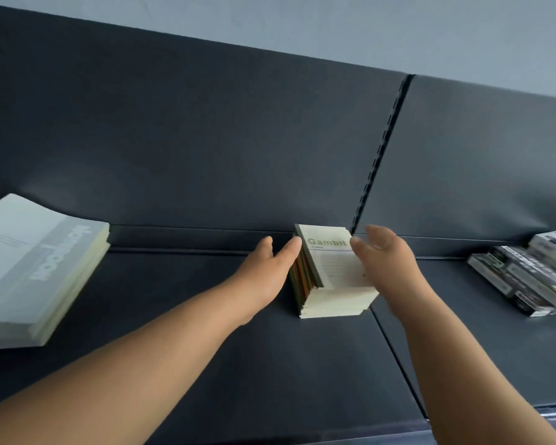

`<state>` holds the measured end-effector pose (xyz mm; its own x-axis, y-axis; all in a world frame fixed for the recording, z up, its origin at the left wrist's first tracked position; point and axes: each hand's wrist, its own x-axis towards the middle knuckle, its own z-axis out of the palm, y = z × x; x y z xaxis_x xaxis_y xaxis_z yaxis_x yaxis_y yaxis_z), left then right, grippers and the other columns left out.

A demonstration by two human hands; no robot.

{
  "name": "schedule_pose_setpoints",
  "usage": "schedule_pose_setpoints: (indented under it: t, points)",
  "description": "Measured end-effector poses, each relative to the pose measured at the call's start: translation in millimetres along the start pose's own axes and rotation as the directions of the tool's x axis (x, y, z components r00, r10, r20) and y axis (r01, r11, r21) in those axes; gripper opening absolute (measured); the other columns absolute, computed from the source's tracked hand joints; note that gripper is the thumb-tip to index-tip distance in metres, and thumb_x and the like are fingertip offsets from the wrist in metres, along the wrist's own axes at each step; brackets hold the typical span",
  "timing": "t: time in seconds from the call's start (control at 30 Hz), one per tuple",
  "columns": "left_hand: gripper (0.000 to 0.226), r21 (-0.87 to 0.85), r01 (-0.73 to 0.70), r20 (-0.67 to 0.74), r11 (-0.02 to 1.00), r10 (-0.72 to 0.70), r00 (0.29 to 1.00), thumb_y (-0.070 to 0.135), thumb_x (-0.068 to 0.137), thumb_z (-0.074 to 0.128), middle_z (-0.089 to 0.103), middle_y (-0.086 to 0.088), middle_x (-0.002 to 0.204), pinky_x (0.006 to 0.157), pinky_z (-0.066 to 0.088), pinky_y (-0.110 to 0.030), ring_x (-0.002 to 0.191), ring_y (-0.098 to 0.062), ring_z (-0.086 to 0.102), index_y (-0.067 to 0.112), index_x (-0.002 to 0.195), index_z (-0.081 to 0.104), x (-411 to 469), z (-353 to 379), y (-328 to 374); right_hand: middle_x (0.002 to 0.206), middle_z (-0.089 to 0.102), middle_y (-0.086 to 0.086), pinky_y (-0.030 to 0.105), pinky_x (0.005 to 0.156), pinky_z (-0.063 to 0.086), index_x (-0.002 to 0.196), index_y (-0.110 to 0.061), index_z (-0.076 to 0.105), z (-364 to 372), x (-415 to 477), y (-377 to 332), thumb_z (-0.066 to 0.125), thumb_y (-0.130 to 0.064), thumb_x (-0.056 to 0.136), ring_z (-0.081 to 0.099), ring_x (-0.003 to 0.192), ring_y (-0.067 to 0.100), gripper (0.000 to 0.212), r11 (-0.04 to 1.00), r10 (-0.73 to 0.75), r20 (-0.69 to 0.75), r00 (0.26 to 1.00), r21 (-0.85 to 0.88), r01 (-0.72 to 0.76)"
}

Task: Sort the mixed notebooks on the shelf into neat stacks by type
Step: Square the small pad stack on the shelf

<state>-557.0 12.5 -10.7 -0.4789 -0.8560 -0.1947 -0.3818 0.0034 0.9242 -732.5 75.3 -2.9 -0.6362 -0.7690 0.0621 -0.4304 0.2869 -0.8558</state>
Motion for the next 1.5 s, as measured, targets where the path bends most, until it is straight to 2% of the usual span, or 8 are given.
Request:
schedule_pose_setpoints:
  t: [0.1,0.2,0.27,0.37,0.47,0.6,1.0,1.5]
  points:
    - [0.081,-0.073,0.095,0.011,0.993,-0.094,0.996,0.065,0.092,0.036,0.013,0.007,0.161,0.113,0.018,-0.037,0.147,-0.015,0.015,0.023,0.155,0.006,12,24,-2,0.142,0.047,-0.005,0.039,0.098,0.037,0.141,-0.025,0.045,-10,17,19,0.061,-0.046,0.09,0.047,0.127,0.023,0.057,0.97,0.2,0.098,0.975,0.118,-0.211]
    - [0.074,-0.117,0.14,0.017,0.983,-0.139,0.99,0.066,0.091,0.037,0.031,0.008,0.152,0.101,0.024,-0.032,0.137,-0.015,0.03,0.023,0.15,0.022,23,40,-4,0.105,0.056,0.004,0.037,0.079,0.036,0.104,-0.025,0.055,-7,31,45,0.065,-0.063,0.066,0.053,0.091,0.021,0.055,0.934,0.239,0.291,0.926,0.191,-0.301]
    - [0.063,-0.17,0.136,0.017,0.976,-0.135,0.991,0.063,0.093,0.037,0.046,0.014,0.132,0.091,0.022,-0.028,0.114,-0.009,0.042,0.027,0.143,0.032,27,46,-4,0.099,0.064,0.011,0.034,0.073,0.04,0.107,-0.008,0.06,-2,36,54,0.063,-0.053,0.079,0.058,0.085,0.024,0.054,0.903,0.208,0.366,0.907,0.283,-0.322]
    - [0.048,-0.252,0.085,0.016,0.964,-0.083,0.996,0.055,0.096,0.039,0.048,0.028,0.101,0.084,0.029,-0.018,0.086,0.01,0.044,0.032,0.138,0.036,32,56,-6,0.113,0.072,0.008,0.033,0.072,0.053,0.121,-0.014,0.063,3,41,62,0.048,-0.034,0.1,0.069,0.093,0.024,0.032,0.859,0.16,0.452,0.878,0.374,-0.349]
    - [0.044,-0.302,0.044,0.036,0.952,-0.034,0.999,0.051,0.097,0.042,0.055,0.023,0.114,0.067,0.033,-0.012,0.096,0.01,0.05,0.036,0.138,0.036,34,64,-8,0.109,0.075,0.0,0.028,0.063,0.055,0.12,-0.023,0.062,4,43,63,0.047,-0.027,0.102,0.073,0.088,0.016,0.024,0.845,0.1,0.501,0.86,0.413,-0.339]
    - [0.044,-0.331,0.008,0.026,0.944,0.0,1.0,0.041,0.098,0.046,0.058,0.017,0.125,0.073,0.039,-0.015,0.108,0.002,0.054,0.038,0.141,0.035,37,65,-13,0.111,0.074,-0.001,0.026,0.06,0.056,0.123,-0.026,0.06,3,42,62,0.048,-0.025,0.102,0.073,0.086,0.013,0.024,0.833,0.06,0.535,0.842,0.438,-0.338]
    - [0.047,-0.344,-0.136,-0.034,0.929,0.132,0.991,0.026,0.1,0.046,0.057,0.026,0.125,0.082,0.042,-0.017,0.111,0.005,0.055,0.056,0.133,0.028,21,20,-40,0.117,0.071,-0.002,0.034,0.084,0.052,0.127,-0.028,0.057,45,22,38,0.052,-0.028,0.1,0.068,0.107,0.021,0.027,0.853,-0.079,0.579,0.812,0.46,-0.246]
    - [0.045,-0.293,-0.053,-0.05,0.955,0.04,0.998,0.021,0.1,0.045,0.059,0.026,0.122,0.088,0.043,-0.022,0.113,0.001,0.056,0.06,0.118,0.037,-1,-117,-87,0.118,0.071,-0.002,0.044,0.099,0.051,0.127,-0.027,0.054,167,-17,-30,0.067,-0.036,0.087,0.068,0.109,0.019,0.044,0.855,-0.166,0.653,0.739,0.468,-0.222]
